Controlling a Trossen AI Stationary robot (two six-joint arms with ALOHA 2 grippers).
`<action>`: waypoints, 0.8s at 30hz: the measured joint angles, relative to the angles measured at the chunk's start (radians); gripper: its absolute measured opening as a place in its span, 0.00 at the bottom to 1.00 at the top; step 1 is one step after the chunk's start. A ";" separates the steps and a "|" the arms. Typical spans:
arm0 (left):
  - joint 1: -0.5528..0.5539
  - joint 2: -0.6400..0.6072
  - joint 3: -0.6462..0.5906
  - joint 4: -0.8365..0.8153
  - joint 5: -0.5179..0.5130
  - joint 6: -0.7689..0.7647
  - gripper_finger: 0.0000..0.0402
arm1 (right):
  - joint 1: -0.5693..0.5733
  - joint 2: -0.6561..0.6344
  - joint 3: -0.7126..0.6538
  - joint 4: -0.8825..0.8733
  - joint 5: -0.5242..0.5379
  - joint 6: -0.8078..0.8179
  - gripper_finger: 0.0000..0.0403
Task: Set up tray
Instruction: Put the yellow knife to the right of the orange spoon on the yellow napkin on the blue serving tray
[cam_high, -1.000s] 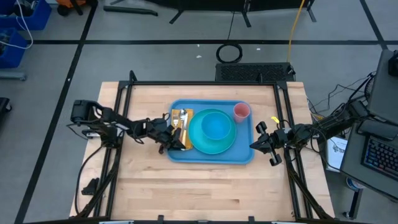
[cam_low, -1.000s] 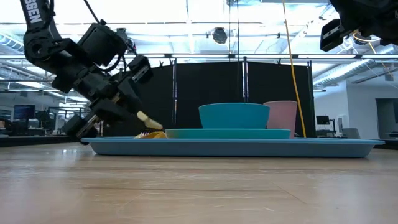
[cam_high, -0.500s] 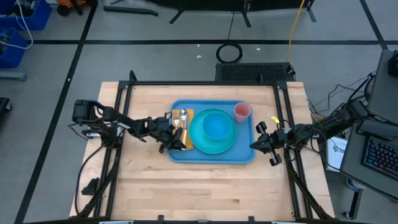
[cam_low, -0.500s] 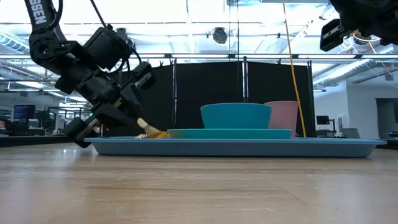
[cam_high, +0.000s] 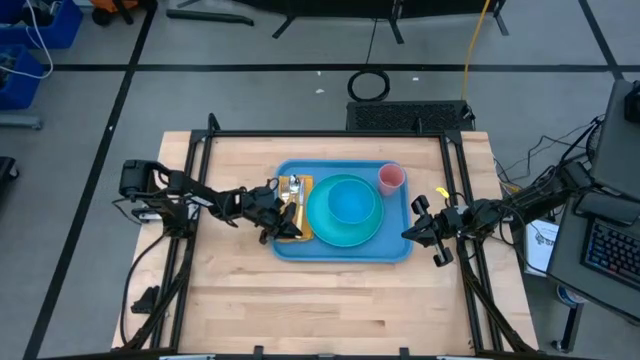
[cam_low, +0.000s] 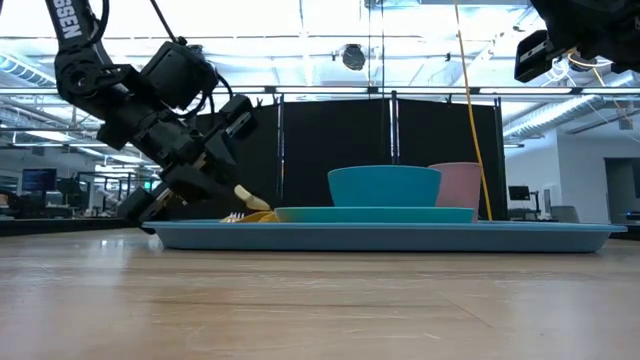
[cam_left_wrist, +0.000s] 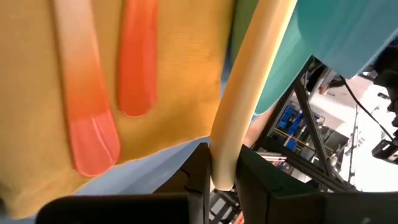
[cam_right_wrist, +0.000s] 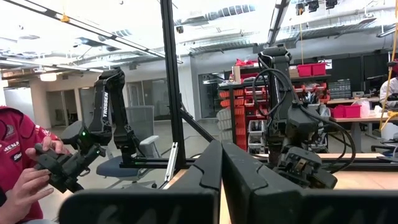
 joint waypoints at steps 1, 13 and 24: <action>0.001 -0.001 0.003 -0.008 -0.002 0.005 0.13 | 0.000 0.000 0.000 0.001 0.000 0.000 0.00; 0.002 -0.001 0.041 -0.079 -0.009 0.008 0.13 | 0.000 0.000 0.000 0.000 0.000 0.000 0.00; 0.004 -0.001 0.041 -0.092 -0.038 -0.038 0.13 | 0.000 0.000 0.000 0.000 0.000 0.000 0.00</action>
